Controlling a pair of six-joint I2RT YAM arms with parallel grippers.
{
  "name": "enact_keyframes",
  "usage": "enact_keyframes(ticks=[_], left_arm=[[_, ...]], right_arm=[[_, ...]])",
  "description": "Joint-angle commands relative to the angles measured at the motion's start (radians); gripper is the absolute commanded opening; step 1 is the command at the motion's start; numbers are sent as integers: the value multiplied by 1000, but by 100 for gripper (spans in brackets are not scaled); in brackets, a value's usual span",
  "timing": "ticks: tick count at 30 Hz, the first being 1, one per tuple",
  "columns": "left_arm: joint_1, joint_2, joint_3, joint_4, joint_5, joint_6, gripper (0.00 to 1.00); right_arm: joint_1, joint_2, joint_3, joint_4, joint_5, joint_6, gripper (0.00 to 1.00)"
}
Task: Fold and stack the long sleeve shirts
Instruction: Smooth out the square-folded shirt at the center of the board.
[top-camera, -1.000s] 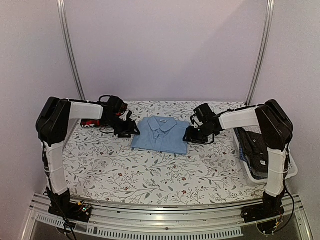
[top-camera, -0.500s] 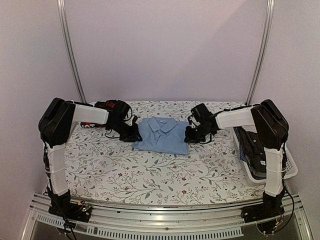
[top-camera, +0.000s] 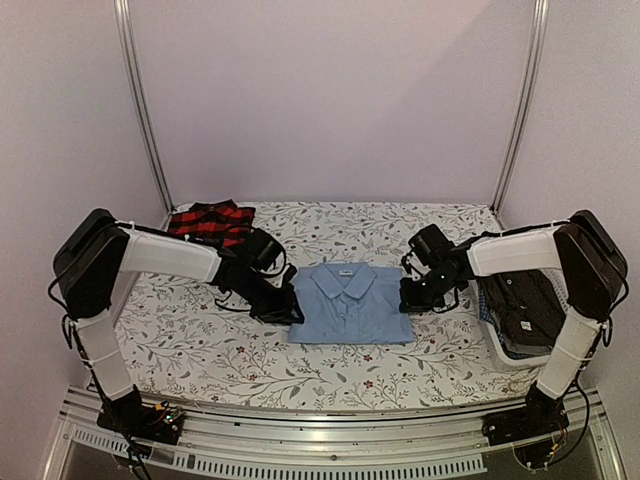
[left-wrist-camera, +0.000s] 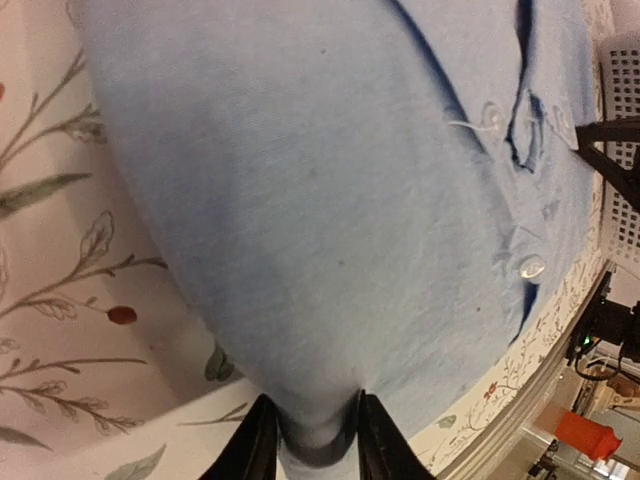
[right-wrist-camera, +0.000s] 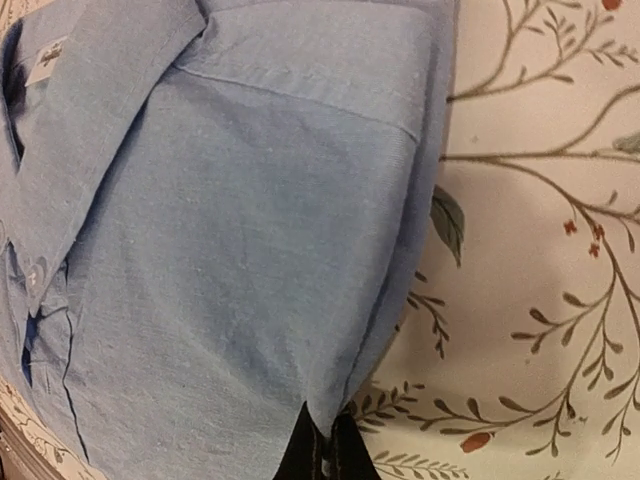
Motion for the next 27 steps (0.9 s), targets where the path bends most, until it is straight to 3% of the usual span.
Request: enact_keyframes(ticks=[1, 5, 10, 14, 27], left_arm=[[-40, -75, -52, 45, -58, -82, 33], [-36, -117, -40, 17, -141, -71, 43], [7, -115, 22, -33, -217, -26, 44], [72, -100, 71, -48, -272, 14, 45], [311, 115, 294, -40, -464, 85, 43]], right_arm=[[-2, -104, -126, -1, 19, 35, 0], [-2, -148, -190, 31, 14, 66, 4], [-2, -188, -189, 34, 34, 77, 33], [2, -244, -172, 33, 53, 81, 50], [43, -356, -101, 46, 111, 69, 66]])
